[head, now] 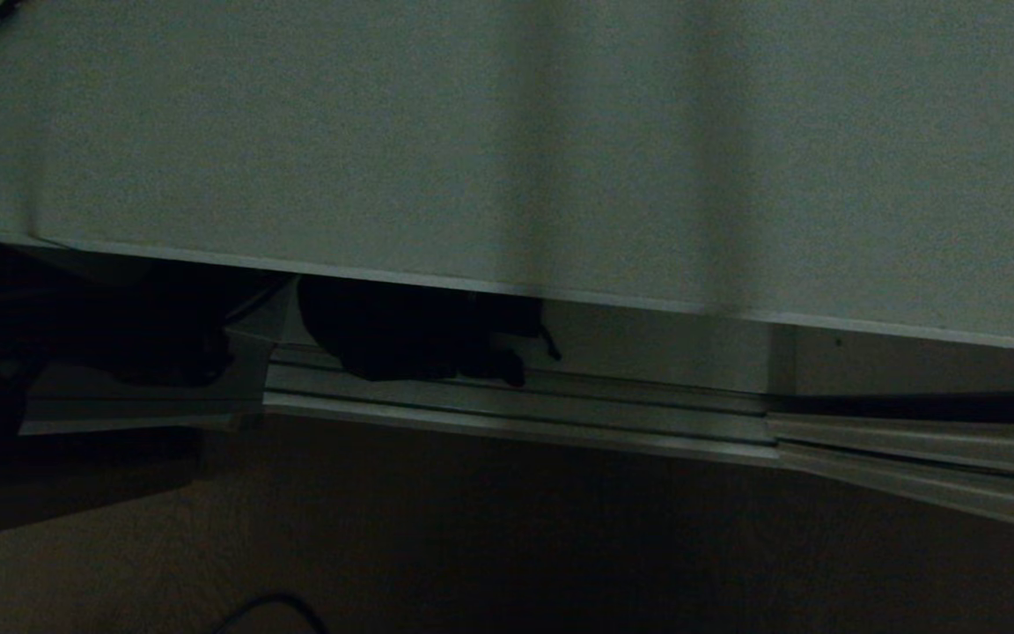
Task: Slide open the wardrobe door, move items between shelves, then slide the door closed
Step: Place the bag on the lower shelf
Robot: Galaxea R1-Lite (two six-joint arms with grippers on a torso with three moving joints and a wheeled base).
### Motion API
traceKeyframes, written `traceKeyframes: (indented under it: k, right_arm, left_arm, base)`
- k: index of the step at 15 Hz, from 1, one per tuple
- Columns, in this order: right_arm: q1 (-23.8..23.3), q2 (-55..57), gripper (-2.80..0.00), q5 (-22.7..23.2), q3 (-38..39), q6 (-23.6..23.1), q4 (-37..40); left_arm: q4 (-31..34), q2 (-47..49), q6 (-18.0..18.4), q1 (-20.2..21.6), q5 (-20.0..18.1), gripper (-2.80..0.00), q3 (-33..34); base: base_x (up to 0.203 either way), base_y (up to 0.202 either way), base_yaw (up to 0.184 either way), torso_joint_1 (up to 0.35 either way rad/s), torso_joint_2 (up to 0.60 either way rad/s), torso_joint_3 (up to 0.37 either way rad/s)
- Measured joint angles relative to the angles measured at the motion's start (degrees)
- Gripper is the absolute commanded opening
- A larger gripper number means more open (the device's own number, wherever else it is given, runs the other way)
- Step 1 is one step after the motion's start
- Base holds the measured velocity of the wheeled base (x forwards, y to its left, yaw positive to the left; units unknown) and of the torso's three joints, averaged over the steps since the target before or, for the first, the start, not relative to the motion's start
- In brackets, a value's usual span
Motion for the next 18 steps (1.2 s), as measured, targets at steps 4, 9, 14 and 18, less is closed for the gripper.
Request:
traceKeyframes:
  k: [4, 9, 14, 18]
  right_arm:
    - [0.0, 0.0, -2.8, 0.0, 0.0, 0.0, 0.0]
    - [0.0, 0.0, -2.8, 0.0, 0.0, 0.0, 0.0]
    - [0.0, 0.0, -2.8, 0.0, 0.0, 0.0, 0.0]
    - [0.0, 0.0, -2.8, 0.0, 0.0, 0.0, -0.02]
  left_arm:
    - [-0.28, -0.95, -3.16, -0.06, -0.16, 0.0, 2.04]
    - [-1.62, -1.49, -9.71, -0.23, -0.22, 0.0, 2.86]
    - [-2.98, -0.12, -11.57, -3.11, 0.52, 0.0, 0.96]
    - [-4.06, 3.84, -10.06, -6.35, 1.57, 0.0, -3.41]
  base:
    - [0.0, 0.0, 0.0, 0.0, 0.0, 0.0]
    - [0.0, 0.0, 0.0, 0.0, 0.0, 0.0]
    - [0.0, 0.0, 0.0, 0.0, 0.0, 0.0]
    - [0.0, 0.0, 0.0, 0.0, 0.0, 0.0]
